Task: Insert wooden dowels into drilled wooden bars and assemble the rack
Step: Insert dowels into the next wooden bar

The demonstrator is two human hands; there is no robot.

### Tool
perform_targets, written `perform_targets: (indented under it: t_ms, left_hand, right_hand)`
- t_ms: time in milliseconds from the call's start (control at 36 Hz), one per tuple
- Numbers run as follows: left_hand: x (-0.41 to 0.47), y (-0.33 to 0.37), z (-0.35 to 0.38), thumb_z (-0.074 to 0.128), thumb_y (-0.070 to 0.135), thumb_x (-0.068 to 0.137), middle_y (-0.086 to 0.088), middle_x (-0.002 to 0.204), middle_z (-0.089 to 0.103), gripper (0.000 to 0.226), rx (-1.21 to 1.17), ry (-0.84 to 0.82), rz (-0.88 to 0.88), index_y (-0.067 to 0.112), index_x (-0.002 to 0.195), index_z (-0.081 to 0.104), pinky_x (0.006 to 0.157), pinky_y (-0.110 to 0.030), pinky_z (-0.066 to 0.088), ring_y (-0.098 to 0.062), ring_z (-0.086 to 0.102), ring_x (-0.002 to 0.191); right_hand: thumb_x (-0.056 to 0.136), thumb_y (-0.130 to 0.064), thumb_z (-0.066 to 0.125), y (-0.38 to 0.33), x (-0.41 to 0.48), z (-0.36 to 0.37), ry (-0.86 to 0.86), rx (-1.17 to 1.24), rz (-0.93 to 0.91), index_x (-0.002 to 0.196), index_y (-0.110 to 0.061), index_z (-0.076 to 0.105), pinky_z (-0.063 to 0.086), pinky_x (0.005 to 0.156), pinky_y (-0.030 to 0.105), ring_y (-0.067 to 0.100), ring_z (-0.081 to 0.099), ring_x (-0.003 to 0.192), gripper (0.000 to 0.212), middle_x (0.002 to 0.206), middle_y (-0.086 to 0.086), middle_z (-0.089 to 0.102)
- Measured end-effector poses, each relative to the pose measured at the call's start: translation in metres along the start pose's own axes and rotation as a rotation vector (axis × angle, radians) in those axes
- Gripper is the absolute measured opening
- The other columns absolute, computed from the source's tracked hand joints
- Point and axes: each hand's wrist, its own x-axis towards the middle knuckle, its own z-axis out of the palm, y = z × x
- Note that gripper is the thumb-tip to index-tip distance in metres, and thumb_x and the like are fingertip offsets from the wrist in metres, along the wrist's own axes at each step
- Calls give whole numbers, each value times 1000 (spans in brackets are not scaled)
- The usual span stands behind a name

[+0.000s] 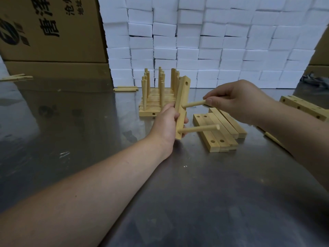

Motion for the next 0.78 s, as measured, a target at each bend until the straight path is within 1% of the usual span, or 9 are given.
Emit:
perform_targets:
  t_ms: [56, 139, 222, 306, 389, 528, 639, 722, 778]
  left_hand:
    - [0, 0, 0, 31, 10, 93, -1, 59, 51, 29, 4, 4, 0, 24, 90, 56, 42, -19, 38, -14, 46, 53]
    - [0, -1, 1, 34, 27, 100, -2, 64, 50, 23, 52, 15, 8, 25, 96, 56, 41, -19, 38, -15, 45, 54]
    - [0, 0, 2, 33, 40, 100, -3, 67, 55, 34, 122, 47, 6, 21, 109, 60, 43, -22, 40, -15, 48, 56]
    - [-1, 0, 2, 36, 32, 100, -2, 72, 61, 31, 149, 5, 13, 24, 124, 55, 45, -24, 41, -15, 51, 59]
    - [-3, 2, 1, 38, 22, 100, -2, 77, 65, 33, 140, -8, 20, 28, 130, 50, 46, -23, 43, -16, 52, 62]
    - [-4, 3, 2, 38, 21, 100, -2, 74, 62, 36, 144, 7, 19, 25, 133, 50, 43, -20, 41, -13, 46, 54]
    - [-4, 3, 1, 40, 22, 100, -1, 74, 61, 36, 165, 0, 20, 28, 134, 49, 48, -24, 42, -14, 45, 57]
    - [-4, 2, 1, 40, 22, 99, 1, 72, 60, 37, 194, 0, 33, 29, 135, 47, 50, -24, 42, -13, 45, 58]
    - [-5, 2, 1, 40, 22, 99, 2, 72, 59, 38, 217, 1, 48, 30, 135, 47, 52, -25, 42, -12, 44, 59]
  right_hand:
    - [87, -35, 58, 0, 0, 4, -3, -41, -18, 71, -45, 59, 38, 46, 21, 5, 39, 41, 18, 55, -4, 59]
    - [87, -35, 58, 1, -1, 6, 19, -75, -36, 74, -44, 59, 39, 47, 22, 7, 44, 46, 16, 60, -2, 61]
    - [86, -35, 59, 2, -1, 3, 34, -116, -41, 84, -40, 65, 35, 39, 10, 3, 46, 42, 8, 59, -6, 61]
    - [85, -36, 60, 0, -3, 4, 13, -242, -81, 98, -31, 69, 33, 44, 11, -10, 50, 53, 16, 63, -17, 57]
    - [85, -40, 57, -3, -4, 6, -12, -329, -114, 103, -30, 68, 34, 54, 16, -5, 51, 63, 23, 68, -24, 52]
    - [87, -40, 54, -2, -4, 8, -27, -398, -130, 108, -29, 64, 31, 53, 17, -4, 45, 62, 26, 67, -25, 47]
    - [87, -39, 55, 0, -5, 10, -21, -394, -98, 105, -29, 64, 29, 51, 19, -2, 45, 59, 22, 66, -21, 51]
    - [90, -38, 51, -2, -8, 14, 0, -350, -75, 92, -32, 62, 28, 45, 17, 2, 47, 51, 13, 61, -13, 53]
    - [92, -38, 48, -3, -10, 17, 0, -290, -26, 85, -33, 59, 28, 41, 16, 6, 46, 48, 14, 59, -7, 53]
